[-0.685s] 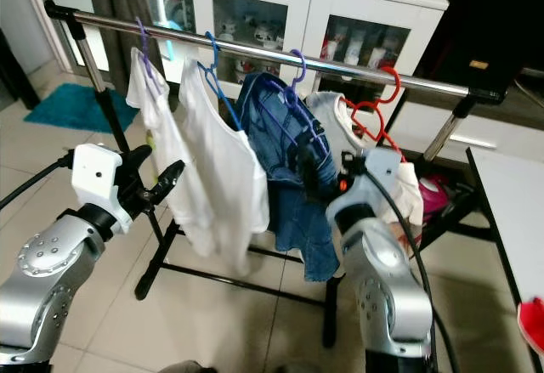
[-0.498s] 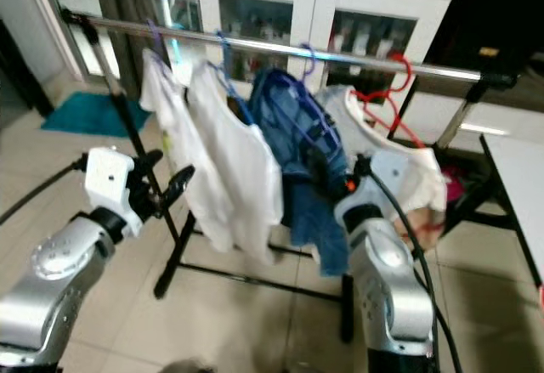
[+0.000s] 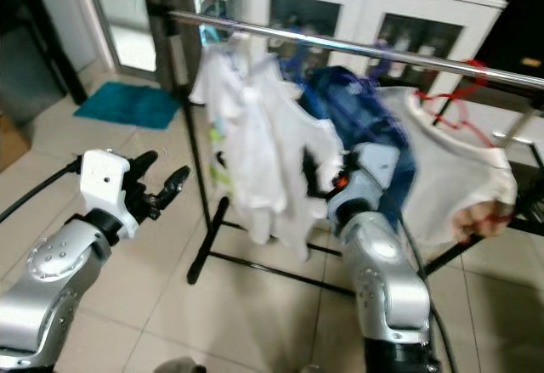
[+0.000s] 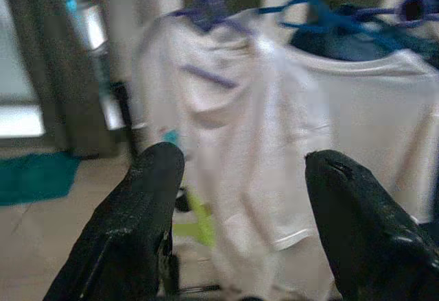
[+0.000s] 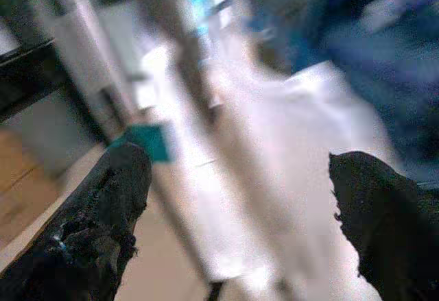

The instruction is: Hang hanger

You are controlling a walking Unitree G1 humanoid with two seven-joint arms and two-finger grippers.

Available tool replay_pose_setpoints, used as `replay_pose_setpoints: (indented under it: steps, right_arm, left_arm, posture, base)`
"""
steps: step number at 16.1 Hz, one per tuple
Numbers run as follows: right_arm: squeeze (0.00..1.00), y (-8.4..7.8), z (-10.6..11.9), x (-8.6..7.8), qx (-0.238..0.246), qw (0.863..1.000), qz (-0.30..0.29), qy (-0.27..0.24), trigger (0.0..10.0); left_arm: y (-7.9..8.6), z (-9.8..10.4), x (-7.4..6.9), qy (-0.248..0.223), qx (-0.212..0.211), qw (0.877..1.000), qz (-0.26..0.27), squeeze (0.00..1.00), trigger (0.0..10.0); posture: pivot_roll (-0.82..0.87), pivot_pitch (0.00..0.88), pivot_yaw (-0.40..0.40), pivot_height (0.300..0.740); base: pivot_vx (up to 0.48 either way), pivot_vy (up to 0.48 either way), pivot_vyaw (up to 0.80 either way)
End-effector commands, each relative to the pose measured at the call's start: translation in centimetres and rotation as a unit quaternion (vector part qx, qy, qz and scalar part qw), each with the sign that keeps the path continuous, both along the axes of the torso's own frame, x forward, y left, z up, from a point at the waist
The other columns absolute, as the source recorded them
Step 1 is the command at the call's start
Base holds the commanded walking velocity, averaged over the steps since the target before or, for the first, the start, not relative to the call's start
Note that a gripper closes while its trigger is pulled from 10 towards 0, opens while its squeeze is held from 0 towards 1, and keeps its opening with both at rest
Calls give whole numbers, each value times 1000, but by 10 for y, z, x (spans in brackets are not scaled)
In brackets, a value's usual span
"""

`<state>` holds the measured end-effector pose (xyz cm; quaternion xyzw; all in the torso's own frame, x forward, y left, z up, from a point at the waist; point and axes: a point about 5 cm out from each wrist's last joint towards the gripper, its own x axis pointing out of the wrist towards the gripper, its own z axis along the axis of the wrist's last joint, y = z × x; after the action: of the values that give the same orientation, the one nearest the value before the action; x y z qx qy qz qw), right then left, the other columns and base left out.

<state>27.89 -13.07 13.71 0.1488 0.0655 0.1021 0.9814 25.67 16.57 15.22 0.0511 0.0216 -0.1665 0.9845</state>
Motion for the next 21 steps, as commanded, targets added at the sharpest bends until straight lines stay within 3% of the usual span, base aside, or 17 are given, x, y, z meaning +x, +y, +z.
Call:
replay_pose_setpoints:
  steps: [1, 4, 7, 12, 13, 15, 16, 17, 18, 21]
  right_arm:
    - [1000, 0, 1, -1, 3, 1000, 12, 0, 10000]
    - [1000, 0, 3, -4, -8, 1000, 27, -2, 10000]
    - [1000, -5, 5, -5, -15, 1000, 0, -5, 10000]
    - [1000, -7, 9, 7, -9, 1000, -18, -16, 10000]
    - [627, -4, 9, 10, -14, 1000, -15, -22, 10000]
    - [525, -2, 11, 12, -21, 999, -13, -32, 10000]
    - [525, -4, 14, 12, -21, 999, -22, -36, 10000]
    - [396, -5, 15, 12, -20, 999, -24, -37, 10000]
    - [0, -5, 14, 11, -29, 999, -21, -39, 10000]
    - [0, -5, 15, 8, -46, 998, -6, -52, 10000]
  left_arm:
    - [-3, 5, 3, -12, -15, 1000, 5, 47, 10000]
    - [-3, 6, 13, -14, -7, 1000, 19, 63, 10000]
    - [-7, 7, 17, -22, -9, 1000, 0, 67, 10000]
    - [-7, 8, 15, -24, -3, 1000, -3, 71, 10000]
    - [-5, 7, 13, -22, 0, 1000, 1, 71, 10000]
    - [-2, 4, 13, -18, 2, 1000, 3, 71, 10000]
    - [-5, 5, 16, -20, 5, 1000, -3, 71, 10000]
    - [-6, 6, 17, -21, 2, 1000, -5, 71, 10000]
    - [-8, 5, 16, -19, -4, 1000, -7, 71, 10000]
    - [-18, 2, 15, -15, 2, 1000, -26, 71, 10000]
  posture:
    - [-11, 24, -30, 740]
    - [-27, 30, -17, 740]
    - [-45, 18, 7, 740]
    - [2, 13, -23, 740]
    - [5, 9, -26, 740]
    - [-13, 3, -14, 740]
    - [-15, 3, -13, 740]
    - [-13, 14, -15, 740]
    - [-24, 10, -4, 740]
    - [-12, 10, -14, 740]
  base:
    - [0, 0, 0]
    - [0, 0, 0]
    - [186, 0, 425]
    - [310, 0, 98]
    - [345, 0, 0]
    - [354, 0, 0]
    - [360, 0, 0]
    - [356, 0, 0]
    - [352, 0, 0]
    - [355, 0, 0]
